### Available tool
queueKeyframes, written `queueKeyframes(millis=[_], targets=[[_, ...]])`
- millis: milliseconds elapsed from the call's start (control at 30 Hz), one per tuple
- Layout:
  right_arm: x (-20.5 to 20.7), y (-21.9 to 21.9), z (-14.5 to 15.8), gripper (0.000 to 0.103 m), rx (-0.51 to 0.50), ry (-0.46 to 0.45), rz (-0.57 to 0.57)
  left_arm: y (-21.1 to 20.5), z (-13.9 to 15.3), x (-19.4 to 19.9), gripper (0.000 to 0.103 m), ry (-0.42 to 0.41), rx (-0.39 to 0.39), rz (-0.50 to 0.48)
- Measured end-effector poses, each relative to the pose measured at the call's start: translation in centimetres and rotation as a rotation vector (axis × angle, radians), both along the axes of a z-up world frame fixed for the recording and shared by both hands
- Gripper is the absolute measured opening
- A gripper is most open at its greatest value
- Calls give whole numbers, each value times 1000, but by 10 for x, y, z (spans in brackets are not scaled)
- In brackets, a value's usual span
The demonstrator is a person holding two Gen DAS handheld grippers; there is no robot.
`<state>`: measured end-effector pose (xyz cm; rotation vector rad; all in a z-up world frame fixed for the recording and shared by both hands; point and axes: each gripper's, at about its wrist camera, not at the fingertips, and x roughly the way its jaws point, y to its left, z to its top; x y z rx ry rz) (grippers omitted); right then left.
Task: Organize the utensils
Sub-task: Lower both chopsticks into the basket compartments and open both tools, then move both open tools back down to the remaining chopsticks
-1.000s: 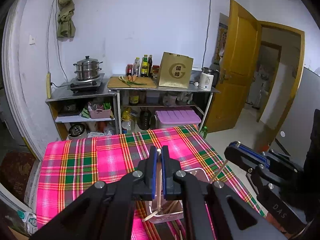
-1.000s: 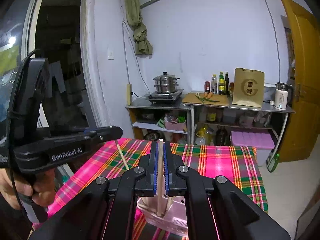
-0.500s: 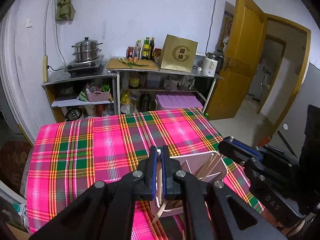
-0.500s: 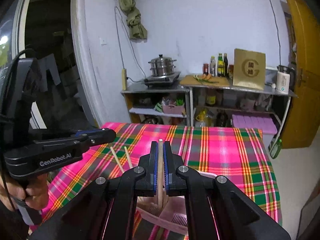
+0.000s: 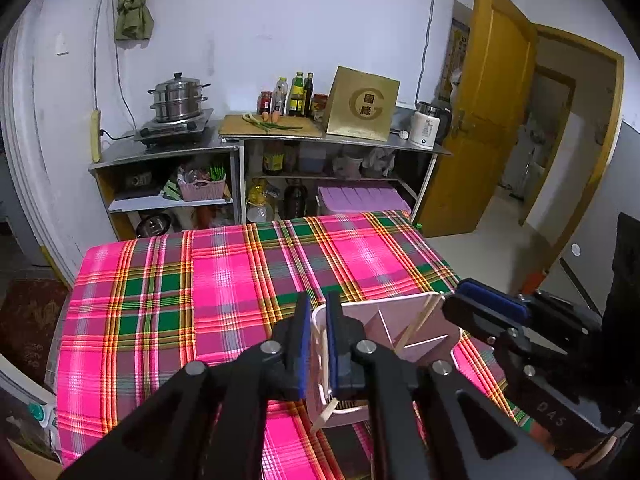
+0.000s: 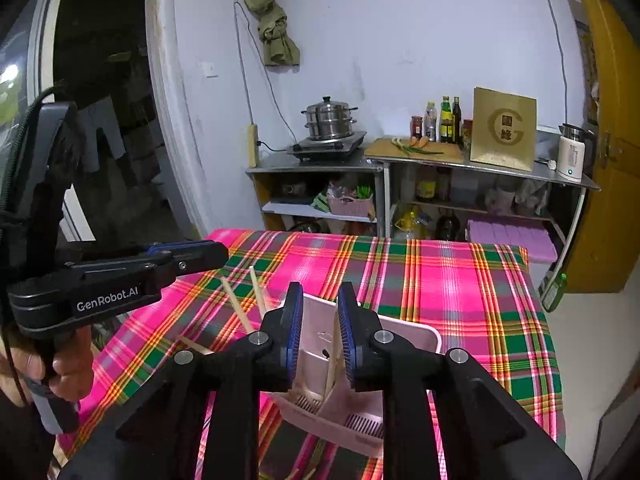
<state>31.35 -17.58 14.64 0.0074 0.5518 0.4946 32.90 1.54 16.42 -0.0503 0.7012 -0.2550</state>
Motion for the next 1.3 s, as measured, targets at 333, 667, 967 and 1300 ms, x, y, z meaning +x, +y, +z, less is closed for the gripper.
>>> queueKeyframes(millis=[333,667,967,1300], targets=[[-48,-22,7,27,24,-48,-13,10,5,-57,22,-69,-12,2],[-113,-40,-14,27,11,-50,-18,23,-23,-133,23,-114,-28,18],[-167,-50,-50,27,14,-27,-38,21,-71,-189,23,-90,-29,13],[-192,-60,-85,27,36,35,-67,22,-112,-223,23,-46,-25,26]])
